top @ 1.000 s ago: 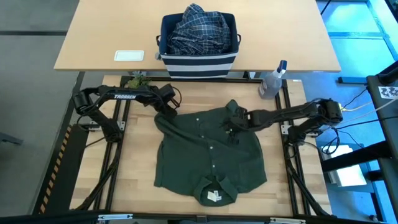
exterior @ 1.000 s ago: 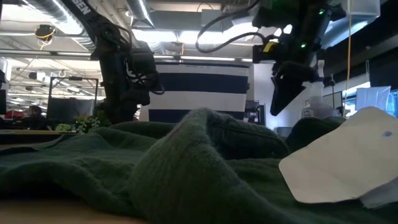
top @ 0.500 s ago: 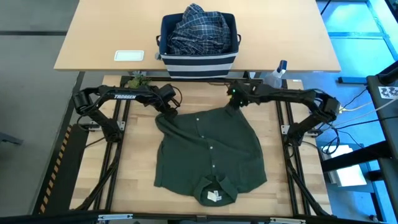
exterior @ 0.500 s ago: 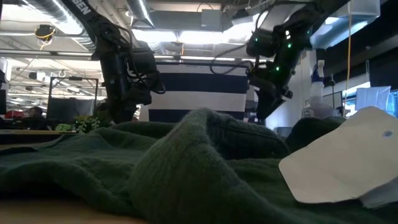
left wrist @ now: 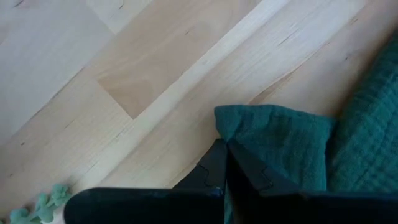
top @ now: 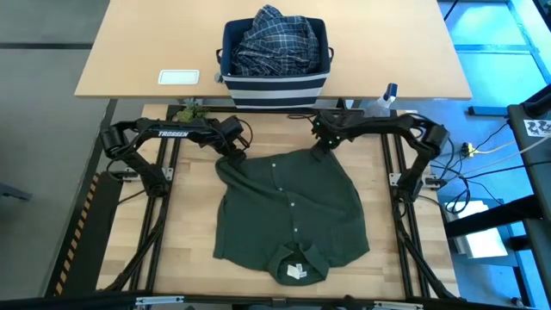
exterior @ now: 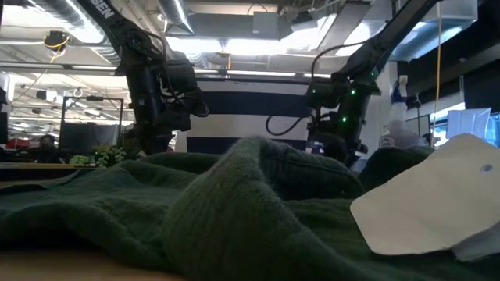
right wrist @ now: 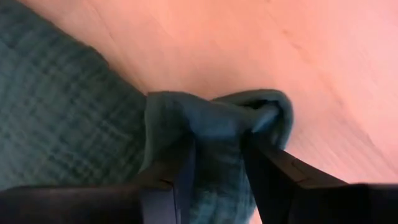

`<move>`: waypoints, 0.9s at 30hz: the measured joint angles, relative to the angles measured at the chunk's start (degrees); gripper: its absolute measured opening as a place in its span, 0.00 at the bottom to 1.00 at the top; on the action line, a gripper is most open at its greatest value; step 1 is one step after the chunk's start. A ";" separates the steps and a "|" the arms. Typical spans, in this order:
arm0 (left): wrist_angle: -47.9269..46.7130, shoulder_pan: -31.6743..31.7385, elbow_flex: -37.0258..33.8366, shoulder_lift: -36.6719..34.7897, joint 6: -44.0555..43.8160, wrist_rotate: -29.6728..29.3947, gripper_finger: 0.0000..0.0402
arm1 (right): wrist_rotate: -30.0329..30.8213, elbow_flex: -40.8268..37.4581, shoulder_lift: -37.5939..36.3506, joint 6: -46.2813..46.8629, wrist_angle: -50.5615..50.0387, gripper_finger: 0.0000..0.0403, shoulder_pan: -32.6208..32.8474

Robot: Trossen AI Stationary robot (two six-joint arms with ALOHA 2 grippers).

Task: Fold Laundry from Bin
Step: Fold the green polo shirt

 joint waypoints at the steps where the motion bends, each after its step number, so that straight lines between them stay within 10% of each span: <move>1: 0.00 -0.05 0.00 0.00 0.03 0.00 0.00 | -0.27 0.06 0.42 -0.31 0.46 0.34 0.08; 12: 0.68 -0.31 0.00 0.00 1.01 -1.48 0.00 | -0.26 0.11 0.93 -3.34 2.96 0.03 0.15; 27: 2.39 -4.39 0.00 -11.57 1.51 -19.15 0.00 | 12.27 -0.05 -10.72 -3.30 2.01 0.01 0.16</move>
